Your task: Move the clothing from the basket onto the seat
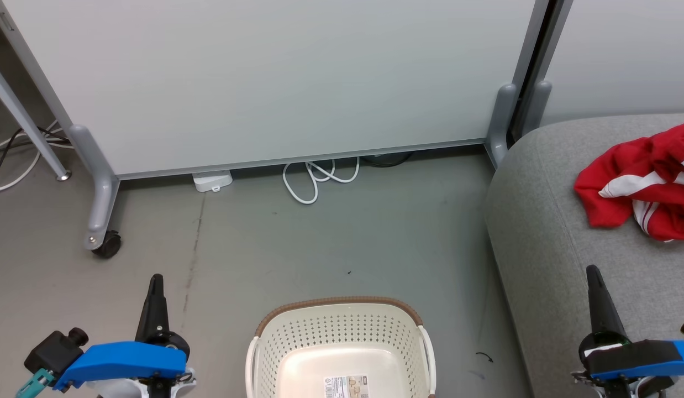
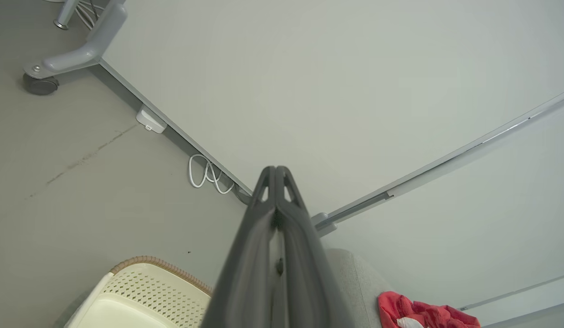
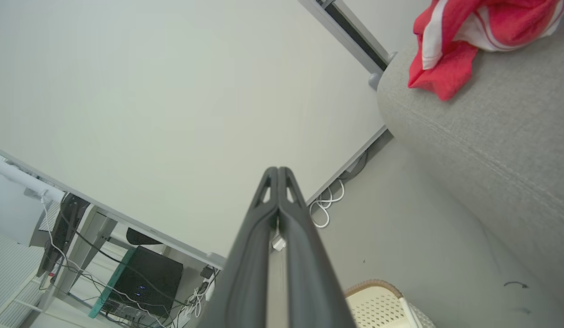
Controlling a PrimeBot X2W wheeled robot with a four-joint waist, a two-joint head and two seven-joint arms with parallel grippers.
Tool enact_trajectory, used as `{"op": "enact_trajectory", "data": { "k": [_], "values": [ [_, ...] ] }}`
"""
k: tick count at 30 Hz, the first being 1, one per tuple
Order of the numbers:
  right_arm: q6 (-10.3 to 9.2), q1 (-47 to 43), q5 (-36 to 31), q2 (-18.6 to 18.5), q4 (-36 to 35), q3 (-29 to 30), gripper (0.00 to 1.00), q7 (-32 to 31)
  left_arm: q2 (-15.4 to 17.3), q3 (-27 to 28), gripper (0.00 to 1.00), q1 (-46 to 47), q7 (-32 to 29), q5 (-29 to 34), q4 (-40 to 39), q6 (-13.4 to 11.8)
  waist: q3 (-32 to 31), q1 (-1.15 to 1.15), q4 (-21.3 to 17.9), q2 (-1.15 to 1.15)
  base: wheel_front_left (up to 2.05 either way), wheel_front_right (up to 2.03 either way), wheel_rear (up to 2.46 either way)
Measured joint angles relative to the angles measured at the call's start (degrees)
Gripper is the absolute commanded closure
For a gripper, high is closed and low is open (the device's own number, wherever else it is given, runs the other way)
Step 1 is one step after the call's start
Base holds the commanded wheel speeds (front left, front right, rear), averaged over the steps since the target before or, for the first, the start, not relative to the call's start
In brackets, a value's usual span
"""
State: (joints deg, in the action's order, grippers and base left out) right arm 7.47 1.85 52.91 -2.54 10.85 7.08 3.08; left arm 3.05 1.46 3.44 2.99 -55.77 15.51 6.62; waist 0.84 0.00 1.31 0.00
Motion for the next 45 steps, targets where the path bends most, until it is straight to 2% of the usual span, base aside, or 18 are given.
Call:
{"op": "enact_trajectory", "data": {
  "k": [21,45],
  "values": [
    [0.0,1.4,13.7,0.0,1.1,-0.2,1.0,-3.4,-0.1,1.8,1.0,0.8,-3.4,-12.7,-0.5,0.3,-0.2,0.0,-0.4,0.0,0.0,0.0,0.0],
    [0.0,2.7,26.5,-0.1,2.2,-0.3,1.0,-6.5,-0.1,3.4,1.0,1.6,-6.4,-24.6,-0.9,0.5,-0.4,0.0,-0.8,0.0,0.0,0.0,0.0]
  ]
}}
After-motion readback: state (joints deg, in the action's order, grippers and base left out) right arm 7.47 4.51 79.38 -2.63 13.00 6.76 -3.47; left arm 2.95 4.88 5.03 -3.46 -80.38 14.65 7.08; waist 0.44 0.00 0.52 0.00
